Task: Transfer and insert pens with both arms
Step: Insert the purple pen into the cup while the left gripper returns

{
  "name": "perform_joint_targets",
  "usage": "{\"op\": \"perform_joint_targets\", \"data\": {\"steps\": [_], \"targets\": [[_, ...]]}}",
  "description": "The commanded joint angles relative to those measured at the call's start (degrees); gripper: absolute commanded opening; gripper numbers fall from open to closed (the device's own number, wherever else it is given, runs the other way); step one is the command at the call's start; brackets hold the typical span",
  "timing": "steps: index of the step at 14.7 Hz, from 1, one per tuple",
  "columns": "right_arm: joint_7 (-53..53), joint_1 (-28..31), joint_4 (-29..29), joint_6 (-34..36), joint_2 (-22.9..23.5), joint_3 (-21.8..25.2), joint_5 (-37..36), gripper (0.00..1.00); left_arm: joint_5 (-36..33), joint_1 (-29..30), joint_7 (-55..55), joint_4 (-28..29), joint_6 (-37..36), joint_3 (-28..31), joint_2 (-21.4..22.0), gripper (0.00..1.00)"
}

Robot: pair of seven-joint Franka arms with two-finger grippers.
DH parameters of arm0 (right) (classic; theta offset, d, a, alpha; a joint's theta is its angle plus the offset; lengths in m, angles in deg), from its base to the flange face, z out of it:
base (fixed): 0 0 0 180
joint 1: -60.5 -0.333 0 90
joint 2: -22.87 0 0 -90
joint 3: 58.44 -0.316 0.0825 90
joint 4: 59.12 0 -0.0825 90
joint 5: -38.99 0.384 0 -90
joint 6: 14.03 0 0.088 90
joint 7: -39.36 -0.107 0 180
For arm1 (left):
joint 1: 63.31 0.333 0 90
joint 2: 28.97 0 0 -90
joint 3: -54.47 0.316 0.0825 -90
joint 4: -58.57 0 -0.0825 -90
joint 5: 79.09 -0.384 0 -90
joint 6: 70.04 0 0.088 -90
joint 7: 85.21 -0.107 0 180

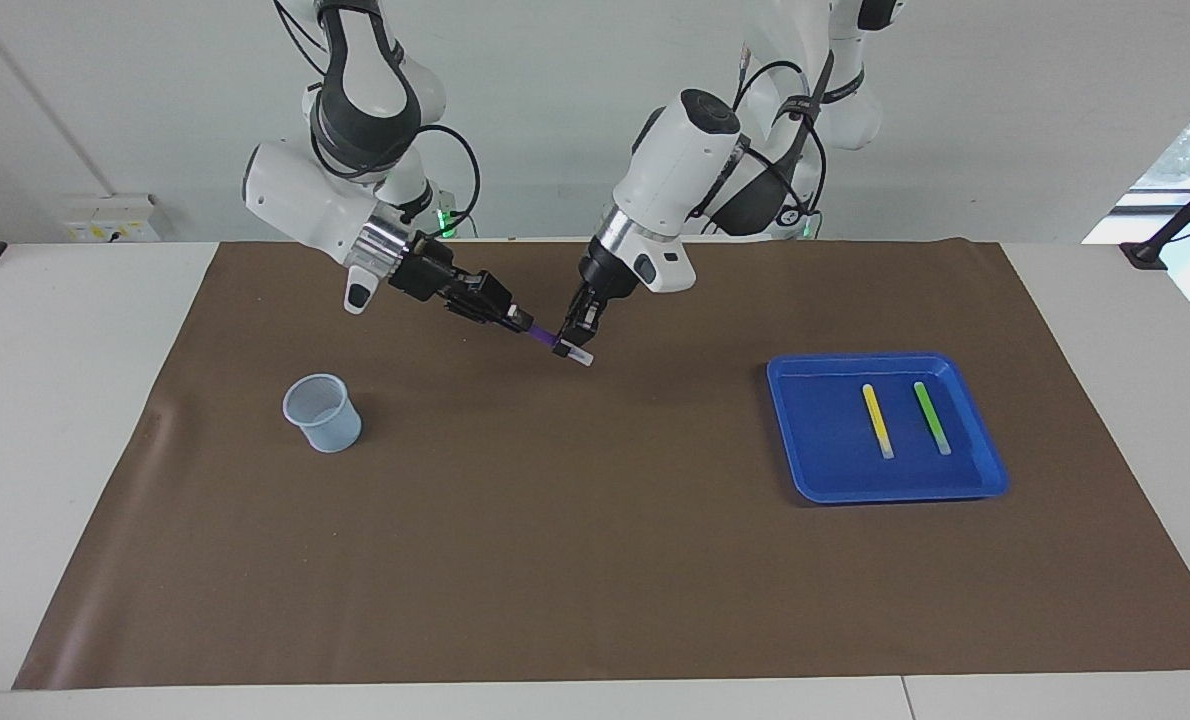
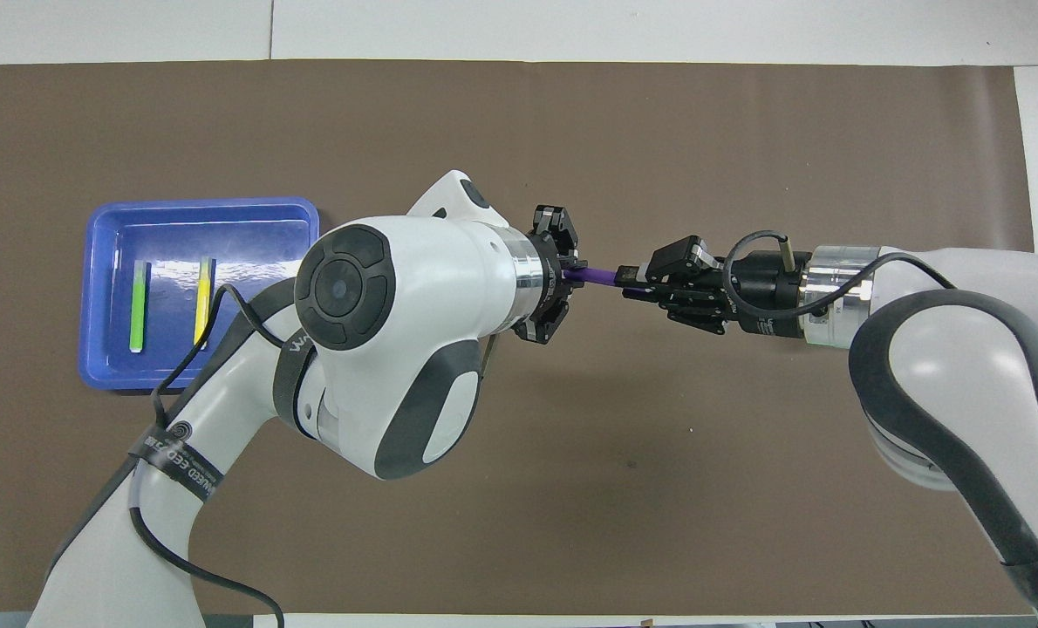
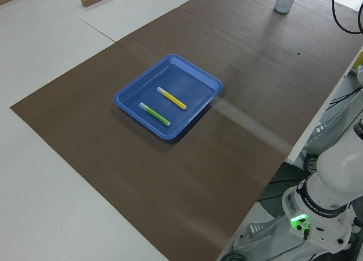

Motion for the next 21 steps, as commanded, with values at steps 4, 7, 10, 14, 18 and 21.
{"op": "perform_joint_targets", "data": {"steps": [4, 7, 10, 14, 18, 21], "targets": [[1.5, 0.55, -0.32, 2.28, -0.28, -0.01, 1.06, 0.0, -0.08, -0.86, -2.1, -0.32, -0.12, 0.65, -0.59, 0.61], [3.51, 1.34, -0.84, 3.6, -0.19, 0.08, -0.16, 0.0, -3.6, -0.07, -11.75, 0.29, -2.92, 1.0, -0.15, 1.0], [7.37, 6.07, -6.44, 10.77, 1.64, 0.08, -15.04, 0.0, -6.86, 2.91, -26.06, 0.21, -9.69, 1.09, 0.64, 1.0], [16.14, 12.05, -22.86, 24.75, 7.09, 0.08, -38.43, 0.0, -7.03, 8.26, -46.62, 1.78, -14.45, 1.18, 1.69, 1.0], [32.13, 14.35, -33.37, 30.33, 11.41, 0.08, -58.03, 0.0, -11.69, 13.89, -68.32, 8.19, -13.66, 1.09, 4.15, 1.0], [35.33, 13.91, -27.5, 26.2, 9.58, 0.08, -66.68, 0.0, -11.78, 20.21, -84.68, 13.99, -12.61, 1.18, 6.18, 1.0]]}}
